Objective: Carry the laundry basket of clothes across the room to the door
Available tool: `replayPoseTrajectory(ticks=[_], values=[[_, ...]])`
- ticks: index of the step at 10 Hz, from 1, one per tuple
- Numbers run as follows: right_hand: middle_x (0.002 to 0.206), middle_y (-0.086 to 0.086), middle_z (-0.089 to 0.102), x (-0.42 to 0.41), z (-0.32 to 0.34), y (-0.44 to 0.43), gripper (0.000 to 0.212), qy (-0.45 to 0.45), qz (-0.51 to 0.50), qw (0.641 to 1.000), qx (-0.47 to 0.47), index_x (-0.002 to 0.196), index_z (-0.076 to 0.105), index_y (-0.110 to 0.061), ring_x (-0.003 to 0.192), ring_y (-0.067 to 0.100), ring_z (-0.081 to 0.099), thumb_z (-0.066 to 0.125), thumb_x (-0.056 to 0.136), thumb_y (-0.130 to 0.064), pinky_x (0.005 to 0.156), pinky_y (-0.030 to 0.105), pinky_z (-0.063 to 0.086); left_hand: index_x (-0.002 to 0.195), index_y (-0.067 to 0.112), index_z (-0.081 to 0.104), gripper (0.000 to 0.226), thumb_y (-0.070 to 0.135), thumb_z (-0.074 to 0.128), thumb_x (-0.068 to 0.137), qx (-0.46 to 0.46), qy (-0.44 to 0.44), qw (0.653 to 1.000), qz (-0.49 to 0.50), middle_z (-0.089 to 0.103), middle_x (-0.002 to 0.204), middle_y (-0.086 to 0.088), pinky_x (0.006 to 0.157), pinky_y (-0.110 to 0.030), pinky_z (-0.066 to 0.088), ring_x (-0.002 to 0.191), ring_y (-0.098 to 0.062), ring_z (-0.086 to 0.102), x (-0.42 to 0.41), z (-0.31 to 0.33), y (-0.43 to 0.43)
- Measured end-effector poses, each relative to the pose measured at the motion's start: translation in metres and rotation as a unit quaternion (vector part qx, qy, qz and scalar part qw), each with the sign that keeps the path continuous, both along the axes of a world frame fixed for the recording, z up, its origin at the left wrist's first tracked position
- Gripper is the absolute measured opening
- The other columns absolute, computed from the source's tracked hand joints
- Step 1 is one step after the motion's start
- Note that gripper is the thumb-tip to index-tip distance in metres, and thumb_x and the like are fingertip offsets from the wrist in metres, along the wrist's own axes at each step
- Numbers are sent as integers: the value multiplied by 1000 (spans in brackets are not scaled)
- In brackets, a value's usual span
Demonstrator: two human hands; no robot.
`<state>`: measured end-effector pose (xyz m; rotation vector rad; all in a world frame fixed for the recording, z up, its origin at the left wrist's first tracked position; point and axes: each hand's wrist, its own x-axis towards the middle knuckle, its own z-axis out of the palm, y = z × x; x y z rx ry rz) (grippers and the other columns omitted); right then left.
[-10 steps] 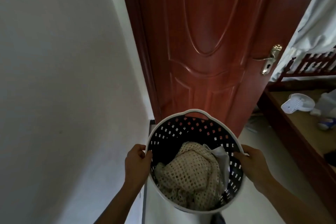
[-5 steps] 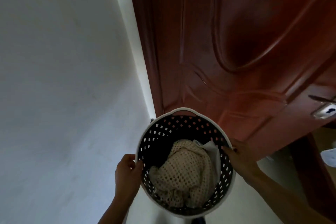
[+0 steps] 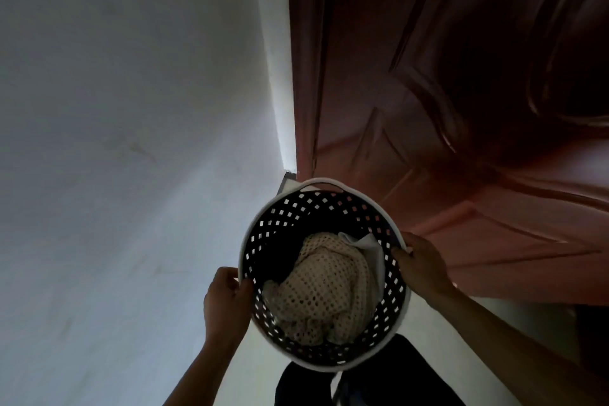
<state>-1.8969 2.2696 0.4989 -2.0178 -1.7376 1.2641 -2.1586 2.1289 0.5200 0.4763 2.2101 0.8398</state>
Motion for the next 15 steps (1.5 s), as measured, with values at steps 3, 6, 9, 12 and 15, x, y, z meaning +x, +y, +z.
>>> replayPoseTrajectory(ticks=[3, 6, 9, 12, 15], values=[[113, 15, 67, -43, -145, 62, 29, -123, 131, 981, -72, 114, 65, -15, 101, 35, 62, 52, 88, -21, 89, 41, 49, 82, 15, 53, 24, 39, 53, 83, -124, -19, 990, 68, 68, 69, -6, 69, -50, 56, 69, -37, 68, -4, -134, 13], [115, 24, 61, -95, -356, 115, 24, -230, 290, 927, -55, 108, 58, -4, 103, 42, 60, 46, 90, -17, 81, 39, 46, 85, 10, 54, 24, 34, 54, 83, -192, -70, 968, 144, 70, 77, -12, 66, -56, 59, 68, -35, 70, -19, -343, 27], [129, 26, 56, -133, -524, 144, 35, -277, 351, 894, -32, 124, 45, -5, 116, 46, 55, 47, 93, -20, 89, 44, 45, 82, 11, 49, 8, 13, 55, 87, -187, -121, 959, 175, 67, 86, -15, 69, -56, 61, 70, -39, 72, -43, -526, 53], [123, 29, 57, -135, -581, 145, 32, -266, 377, 887, 23, 124, 37, -1, 106, 49, 57, 42, 97, -16, 73, 44, 39, 100, 8, 53, 19, 15, 41, 87, -217, -23, 969, 118, 59, 88, -9, 76, -49, 55, 84, -33, 60, -42, -591, 60], [123, 21, 60, -140, -534, 169, 39, -289, 444, 847, -42, 124, 48, -9, 109, 42, 59, 45, 92, -32, 81, 41, 46, 120, 6, 52, 29, 19, 51, 94, -252, -140, 954, 85, 69, 91, -21, 72, -49, 61, 77, -38, 72, -44, -541, 50]])
